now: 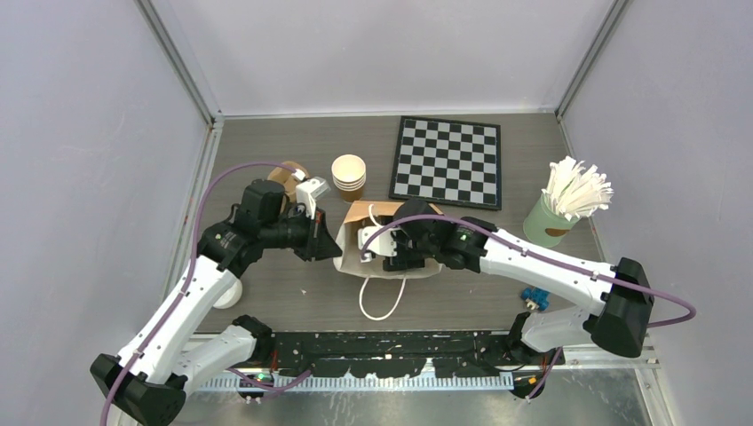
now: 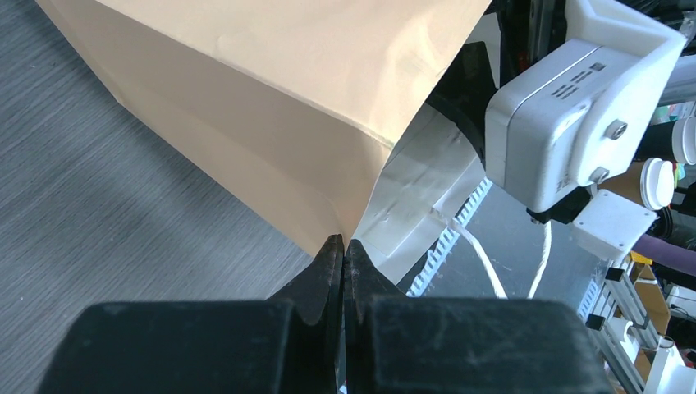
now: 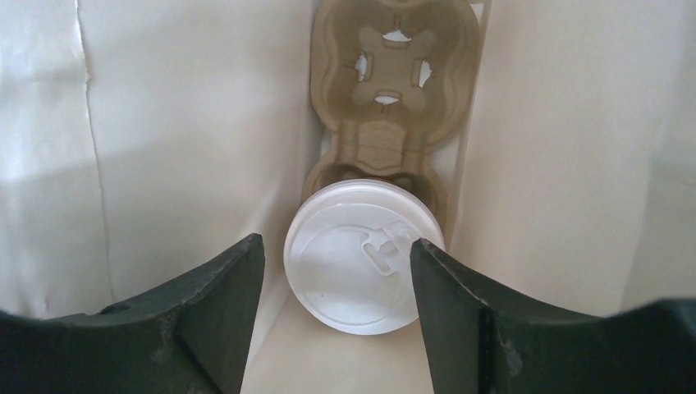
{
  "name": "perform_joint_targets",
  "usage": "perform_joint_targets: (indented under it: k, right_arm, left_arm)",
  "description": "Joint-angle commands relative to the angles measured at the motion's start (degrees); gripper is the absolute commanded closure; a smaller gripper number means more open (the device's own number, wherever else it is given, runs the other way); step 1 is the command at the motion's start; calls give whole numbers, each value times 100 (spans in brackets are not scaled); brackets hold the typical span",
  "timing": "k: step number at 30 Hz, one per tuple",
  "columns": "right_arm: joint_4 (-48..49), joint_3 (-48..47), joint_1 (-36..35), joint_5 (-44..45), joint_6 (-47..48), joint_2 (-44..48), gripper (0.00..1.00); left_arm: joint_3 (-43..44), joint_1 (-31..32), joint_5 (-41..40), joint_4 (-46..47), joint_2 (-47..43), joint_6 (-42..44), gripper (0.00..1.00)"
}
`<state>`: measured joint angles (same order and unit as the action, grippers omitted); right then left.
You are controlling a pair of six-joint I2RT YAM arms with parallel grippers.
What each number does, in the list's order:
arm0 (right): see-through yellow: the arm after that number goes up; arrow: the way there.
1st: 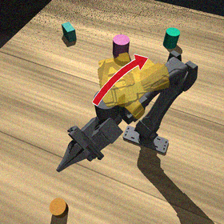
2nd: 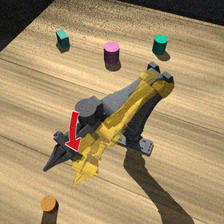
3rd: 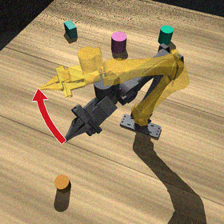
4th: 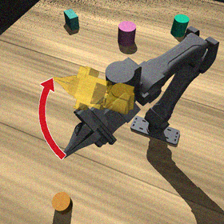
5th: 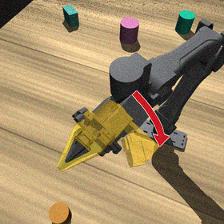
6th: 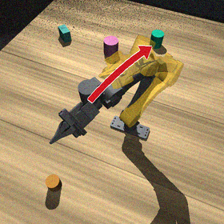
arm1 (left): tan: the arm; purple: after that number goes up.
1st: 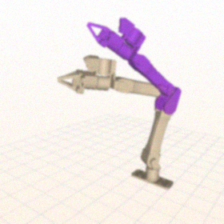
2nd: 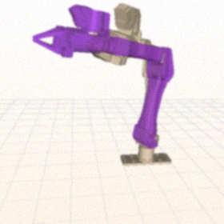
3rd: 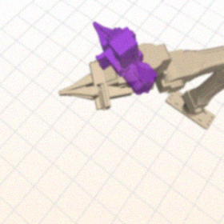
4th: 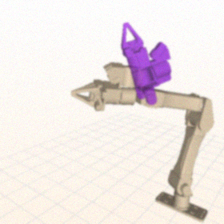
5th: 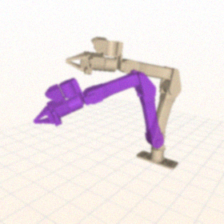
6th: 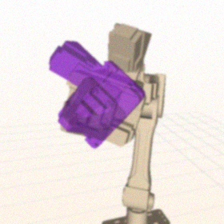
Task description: Pack the takeout coffee
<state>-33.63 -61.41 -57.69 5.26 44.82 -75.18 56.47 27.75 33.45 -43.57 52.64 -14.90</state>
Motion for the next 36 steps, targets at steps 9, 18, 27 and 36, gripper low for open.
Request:
perform_joint_targets:
  k: [9,18,27,36]
  right_arm:
    - [81,16,4,119,-193,276,63]
    - [736,376,110,535,-134,76,72]
    - [1233,637,307,716,-201,-117,74]
    - [1423,799,421,734,-293,-121,74]
  left_arm:
    - [135,12,50,59,-20,23,100]
    - [125,11,107,60,-84,-13,100]
    - [127,11,175,73,-101,-28,100]
    - [128,11,195,78,-98,-21,100]
